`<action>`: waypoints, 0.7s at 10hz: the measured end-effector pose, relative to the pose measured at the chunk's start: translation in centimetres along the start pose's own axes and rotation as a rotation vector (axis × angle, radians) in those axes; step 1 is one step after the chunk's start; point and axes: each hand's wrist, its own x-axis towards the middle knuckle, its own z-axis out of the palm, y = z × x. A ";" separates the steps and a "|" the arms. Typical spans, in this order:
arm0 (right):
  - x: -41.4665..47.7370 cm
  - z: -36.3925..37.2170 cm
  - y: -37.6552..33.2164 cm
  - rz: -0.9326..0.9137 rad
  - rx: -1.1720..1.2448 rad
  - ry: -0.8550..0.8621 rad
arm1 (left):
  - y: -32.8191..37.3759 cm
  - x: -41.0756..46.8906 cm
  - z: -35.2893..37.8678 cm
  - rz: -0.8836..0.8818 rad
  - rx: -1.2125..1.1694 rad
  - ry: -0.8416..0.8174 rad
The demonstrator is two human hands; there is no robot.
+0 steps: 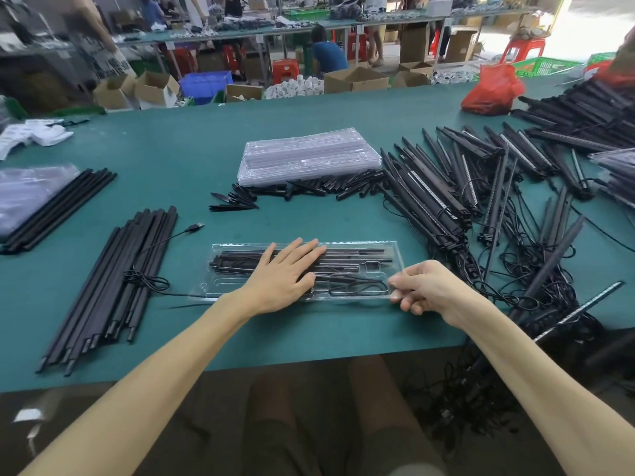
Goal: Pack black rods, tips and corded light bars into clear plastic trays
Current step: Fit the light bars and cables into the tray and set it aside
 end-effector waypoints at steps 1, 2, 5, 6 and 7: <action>0.0 0.1 -0.1 -0.002 -0.008 0.009 | 0.0 0.0 -0.2 -0.002 -0.005 -0.009; 0.0 0.1 -0.1 -0.005 -0.017 0.017 | 0.0 0.0 -0.4 0.001 -0.016 -0.016; 0.2 0.2 0.0 -0.013 -0.032 0.032 | 0.1 0.0 -0.7 -0.002 -0.021 -0.032; 0.1 0.3 0.0 -0.017 -0.035 0.035 | 0.1 0.0 -0.8 -0.001 -0.033 -0.041; 0.1 0.4 0.0 -0.023 -0.040 0.041 | 0.1 0.1 -0.9 -0.002 -0.044 -0.045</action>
